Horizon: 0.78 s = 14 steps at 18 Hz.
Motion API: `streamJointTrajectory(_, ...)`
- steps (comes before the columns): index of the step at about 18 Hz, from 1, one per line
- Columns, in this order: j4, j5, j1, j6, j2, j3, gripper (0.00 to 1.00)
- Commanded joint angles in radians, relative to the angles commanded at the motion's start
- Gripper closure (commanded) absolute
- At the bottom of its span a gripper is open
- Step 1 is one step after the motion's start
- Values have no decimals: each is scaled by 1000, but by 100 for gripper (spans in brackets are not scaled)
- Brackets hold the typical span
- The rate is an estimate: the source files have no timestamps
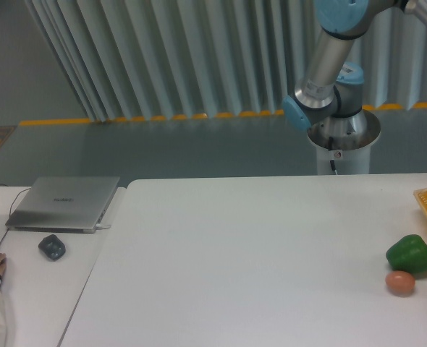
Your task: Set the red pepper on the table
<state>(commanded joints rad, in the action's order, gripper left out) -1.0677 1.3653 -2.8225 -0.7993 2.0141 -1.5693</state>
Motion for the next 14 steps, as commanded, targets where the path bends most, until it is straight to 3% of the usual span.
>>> streamJointTrajectory(10,0,2,0,-11,-9,-25,0)
streamJointTrajectory(11,0,2,0,-12,-9,-22,3)
streamJointTrajectory(12,-2,3,0,-14,-9,-21,19)
streamJointTrajectory(14,-2,2,0,-15,-9,-21,26)
